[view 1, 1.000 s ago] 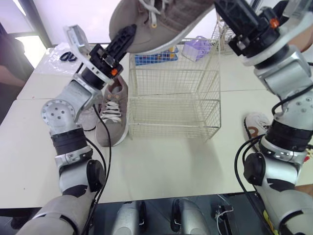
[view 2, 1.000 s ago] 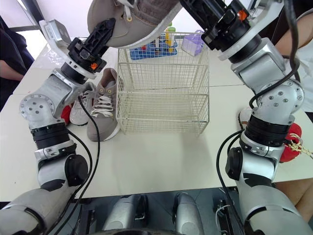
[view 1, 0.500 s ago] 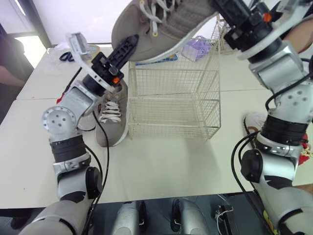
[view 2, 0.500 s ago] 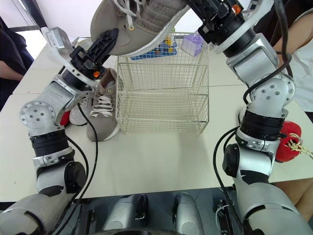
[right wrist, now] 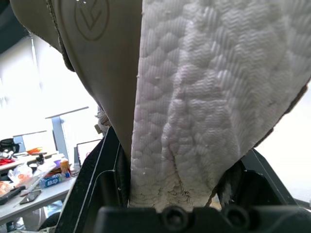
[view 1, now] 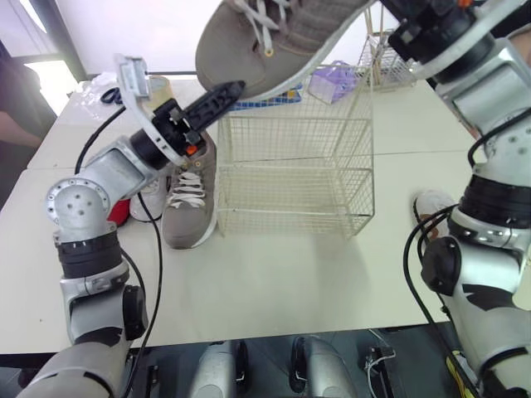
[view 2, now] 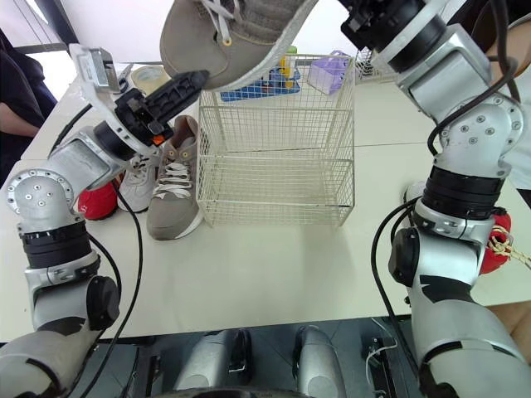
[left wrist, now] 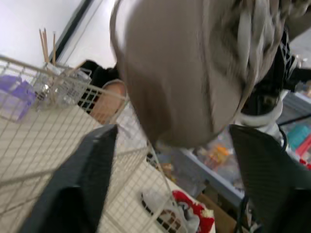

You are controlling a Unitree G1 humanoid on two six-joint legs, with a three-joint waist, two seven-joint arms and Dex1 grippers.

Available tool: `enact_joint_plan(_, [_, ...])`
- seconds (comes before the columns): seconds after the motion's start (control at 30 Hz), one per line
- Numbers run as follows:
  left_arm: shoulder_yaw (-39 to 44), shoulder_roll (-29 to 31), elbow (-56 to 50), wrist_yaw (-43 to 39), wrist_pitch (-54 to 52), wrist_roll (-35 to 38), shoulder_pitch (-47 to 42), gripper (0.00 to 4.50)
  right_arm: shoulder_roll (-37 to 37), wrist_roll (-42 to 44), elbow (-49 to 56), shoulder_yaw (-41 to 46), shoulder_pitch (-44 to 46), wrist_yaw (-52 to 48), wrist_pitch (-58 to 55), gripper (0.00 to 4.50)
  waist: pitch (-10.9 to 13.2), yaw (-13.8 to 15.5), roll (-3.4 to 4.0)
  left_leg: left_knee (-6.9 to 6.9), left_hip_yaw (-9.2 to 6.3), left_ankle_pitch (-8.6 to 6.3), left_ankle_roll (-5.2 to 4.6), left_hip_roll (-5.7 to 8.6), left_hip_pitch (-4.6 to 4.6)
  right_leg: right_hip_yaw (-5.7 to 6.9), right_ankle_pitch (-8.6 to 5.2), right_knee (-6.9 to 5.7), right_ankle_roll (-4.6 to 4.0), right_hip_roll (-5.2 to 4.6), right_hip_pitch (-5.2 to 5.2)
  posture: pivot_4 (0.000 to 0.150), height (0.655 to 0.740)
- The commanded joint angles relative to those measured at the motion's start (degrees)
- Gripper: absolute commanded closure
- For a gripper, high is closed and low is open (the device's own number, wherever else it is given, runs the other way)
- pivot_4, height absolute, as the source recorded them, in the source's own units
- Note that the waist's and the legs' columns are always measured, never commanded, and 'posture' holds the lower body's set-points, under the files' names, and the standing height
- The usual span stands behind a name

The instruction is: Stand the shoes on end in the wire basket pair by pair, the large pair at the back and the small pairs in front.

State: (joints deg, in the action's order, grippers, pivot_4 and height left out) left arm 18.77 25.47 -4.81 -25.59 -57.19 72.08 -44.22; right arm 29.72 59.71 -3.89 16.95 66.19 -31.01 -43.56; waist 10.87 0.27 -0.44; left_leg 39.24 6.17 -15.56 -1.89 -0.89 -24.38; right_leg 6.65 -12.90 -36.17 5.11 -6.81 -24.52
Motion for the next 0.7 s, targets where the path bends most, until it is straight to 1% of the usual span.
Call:
enact_joint_plan(0.03, [1.4,5.1,-3.5,-4.7,-1.8,1.9,1.9,0.14,4.9,-4.9,-3.9,-0.8,6.3,-6.0,3.4,2.67,0.0,-0.2,0.01,-0.01,0.01,0.0,0.0,0.0,0.0,0.0,0.0,0.0,0.0,0.0,-0.01,0.15,0.74])
enact_joint_plan(0.13, [2.2,9.2,-3.5,-7.2,-2.2,1.6,3.3,0.14,10.9,-13.3,-12.3,-6.1,11.4,-17.2,7.6,2.67,0.0,-0.7,0.03,-0.08,0.02,0.0,0.0,0.0,-0.03,0.0,-0.01,0.06,0.0,0.0,-0.06,0.15,0.74])
enact_joint_plan(0.2, [2.5,11.3,-2.8,-8.5,-1.9,0.9,3.6,0.14,14.1,-20.2,-20.9,-10.5,16.5,-25.7,13.1,2.67,0.0,-0.9,0.04,-0.07,0.03,-0.02,-0.03,0.02,-0.04,-0.01,-0.01,0.08,0.0,-0.01,-0.06,0.15,0.74])
enact_joint_plan(0.3, [2.0,12.7,-2.6,-9.7,-1.3,0.1,3.8,0.14,16.2,-29.5,-34.3,-15.9,24.6,-36.8,22.7,2.67,0.0,-1.2,0.06,-0.08,0.07,-0.03,-0.04,0.02,-0.04,-0.04,-0.01,0.09,0.01,-0.01,-0.08,0.15,0.74])
enact_joint_plan(0.37, [1.7,12.6,-2.8,-10.0,-1.0,-0.2,3.9,0.14,16.5,-33.8,-40.4,-18.3,28.5,-43.7,27.2,2.67,0.1,-1.3,0.07,-0.12,0.08,-0.03,-0.04,0.01,-0.04,-0.05,-0.01,0.11,0.01,0.0,-0.1,0.15,0.74])
enact_joint_plan(0.53, [1.8,12.0,-3.8,-9.9,-0.3,-0.7,4.4,0.14,15.6,-44.2,-51.7,-23.4,34.0,-54.3,39.7,2.67,0.1,-1.4,0.08,-0.13,0.13,-0.03,-0.03,-0.02,-0.04,-0.08,-0.01,0.1,0.01,-0.01,-0.13,0.15,0.74])
enact_joint_plan(0.7, [2.0,12.2,-4.6,-9.6,0.1,-0.4,4.7,0.14,13.7,-50.5,-60.1,-24.5,36.2,-58.0,48.6,2.67,0.1,-1.3,0.11,-0.12,0.14,-0.03,0.0,-0.01,-0.04,-0.09,-0.01,0.08,0.0,-0.02,-0.13,0.15,0.74])
